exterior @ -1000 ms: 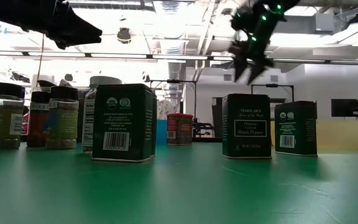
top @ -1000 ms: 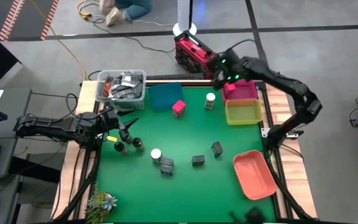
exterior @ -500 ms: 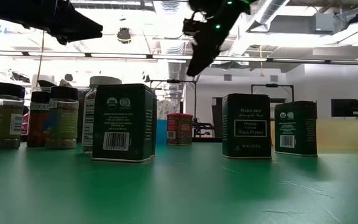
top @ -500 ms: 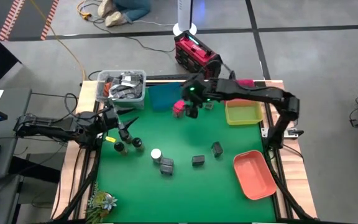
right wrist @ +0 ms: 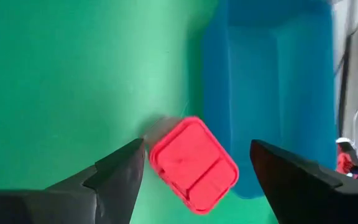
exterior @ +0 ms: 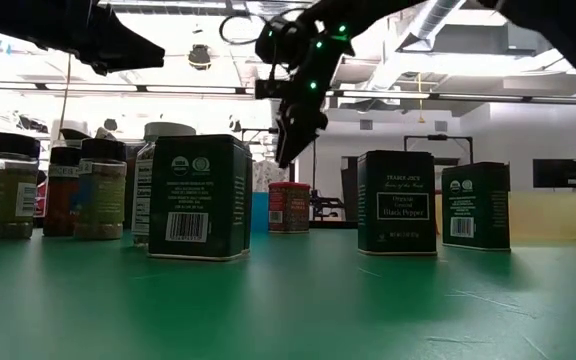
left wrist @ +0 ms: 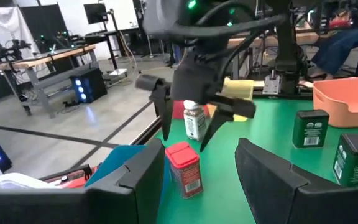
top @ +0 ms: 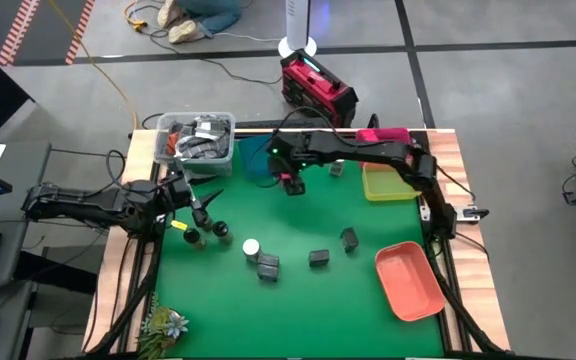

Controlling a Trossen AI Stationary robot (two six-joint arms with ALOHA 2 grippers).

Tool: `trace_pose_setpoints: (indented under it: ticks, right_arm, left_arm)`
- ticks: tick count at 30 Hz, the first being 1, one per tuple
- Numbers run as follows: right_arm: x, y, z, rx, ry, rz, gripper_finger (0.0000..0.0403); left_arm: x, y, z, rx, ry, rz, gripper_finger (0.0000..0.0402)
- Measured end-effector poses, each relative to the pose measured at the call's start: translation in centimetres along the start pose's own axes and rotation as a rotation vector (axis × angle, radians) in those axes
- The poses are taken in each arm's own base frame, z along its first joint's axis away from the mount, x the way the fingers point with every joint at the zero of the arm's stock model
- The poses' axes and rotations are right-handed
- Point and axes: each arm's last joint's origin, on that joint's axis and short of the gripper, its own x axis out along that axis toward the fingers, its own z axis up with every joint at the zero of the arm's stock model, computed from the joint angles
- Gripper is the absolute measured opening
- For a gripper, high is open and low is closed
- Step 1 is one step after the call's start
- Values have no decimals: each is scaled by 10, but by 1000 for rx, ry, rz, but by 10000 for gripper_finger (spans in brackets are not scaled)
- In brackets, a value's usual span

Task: Sort spices by type
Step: Put the red seasoning from the top middle into the red bin

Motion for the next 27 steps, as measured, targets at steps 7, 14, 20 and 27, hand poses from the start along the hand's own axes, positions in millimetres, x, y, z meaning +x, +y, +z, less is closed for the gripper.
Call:
trace_pose_setpoints:
  ticks: [7,14,20,27]
  right_arm:
    - [14,-15,3,2,44,92,328]
    - [21,-22,4,-30,77,139,328]
    - [20,-19,3,-53,77,185,328]
    - [21,-25,0,-32,67,191,328]
  left_arm:
    - [0,0,-1,-8,8,-1,188]
    - [0,0,-2,-14,20,-2,188]
    - [0,0,-2,-14,20,-1,188]
    - [0,0,-2,-22,18,-1,188]
